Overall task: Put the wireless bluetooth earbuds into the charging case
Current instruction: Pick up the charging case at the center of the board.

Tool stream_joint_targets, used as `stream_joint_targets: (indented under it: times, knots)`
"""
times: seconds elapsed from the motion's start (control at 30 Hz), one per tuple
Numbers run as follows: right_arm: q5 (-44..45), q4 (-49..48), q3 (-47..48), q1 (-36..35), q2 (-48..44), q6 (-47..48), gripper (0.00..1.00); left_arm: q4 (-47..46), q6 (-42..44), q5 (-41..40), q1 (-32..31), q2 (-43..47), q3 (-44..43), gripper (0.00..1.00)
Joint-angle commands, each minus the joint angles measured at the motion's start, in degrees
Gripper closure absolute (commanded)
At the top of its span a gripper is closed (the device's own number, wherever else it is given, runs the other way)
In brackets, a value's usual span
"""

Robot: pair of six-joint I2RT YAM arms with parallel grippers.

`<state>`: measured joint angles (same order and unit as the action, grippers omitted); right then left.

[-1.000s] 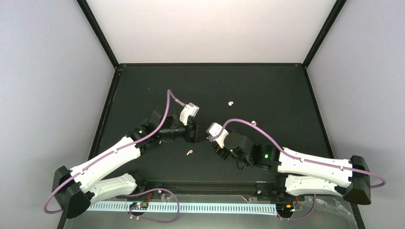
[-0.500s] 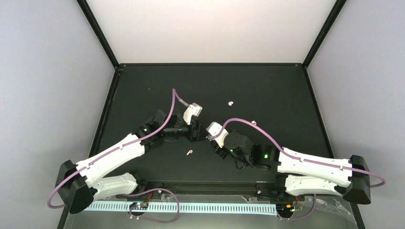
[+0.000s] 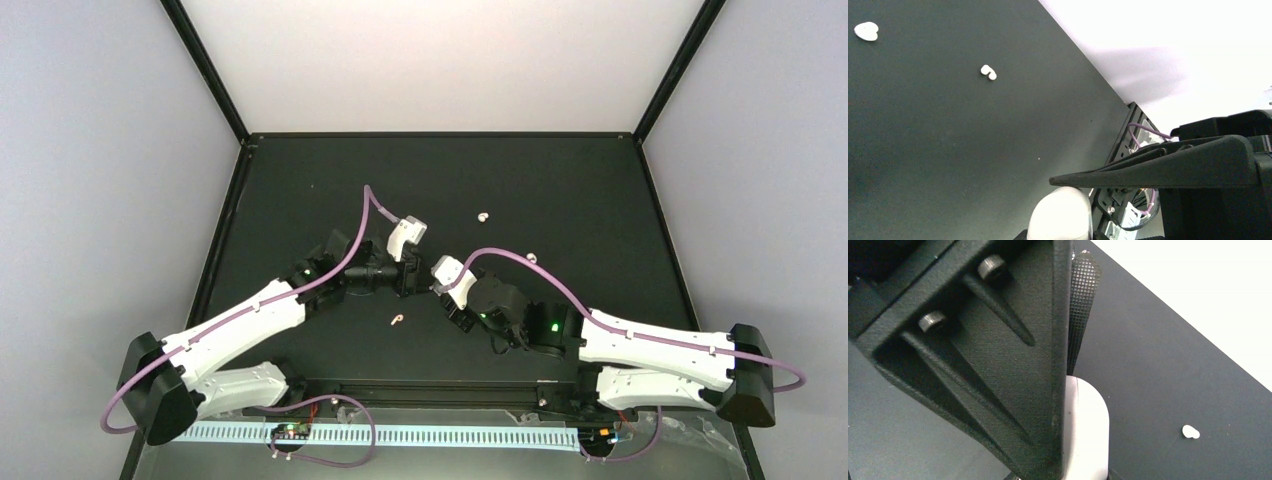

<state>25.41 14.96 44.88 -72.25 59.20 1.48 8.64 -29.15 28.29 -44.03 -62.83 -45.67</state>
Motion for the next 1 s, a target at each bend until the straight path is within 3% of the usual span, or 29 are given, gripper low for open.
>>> stream_joint_targets:
  times: [0.0, 0.33, 0.4, 0.5, 0.6, 0.83, 0.97]
  knots:
    - [0.92, -2.23, 1.26, -0.40, 0.16, 0.90, 0.74, -1.82, -0.21, 1.29, -0.44, -1.06, -1.56, 0.72]
    - [0.88, -2.41, 1.39, -0.38, 0.36, 0.87, 0.71, -2.60, -0.24, 1.59, -0.45, -0.86, -1.66, 0.91]
    - [0.87, -2.15, 1.72, -0.38, 0.34, 0.47, 0.64, -2.83, -0.30, 1.29, -0.48, -0.35, -1.62, 0.96]
    - [1.74, -0.90, 3.43, -0.41, -0.10, -1.78, 0.34, -2.77, 0.05, -0.11, -0.46, 1.04, -1.77, 0.98]
    - [1.94, -0.14, 5.64, -0.41, -2.30, -3.57, 0.19, -2.14, 0.78, -1.91, -0.23, 2.66, -2.32, 0.98]
    - [0.45, 0.91, 10.38, 1.09, -10.10, -9.21, 0.09, -2.17, 3.47, -7.71, 1.32, 9.73, -2.47, 0.98]
    - [-1.63, -4.34, 11.15, 3.21, -15.16, -16.39, 0.07, -8.83, 7.29, -5.91, 1.54, 16.84, 0.83, 0.98]
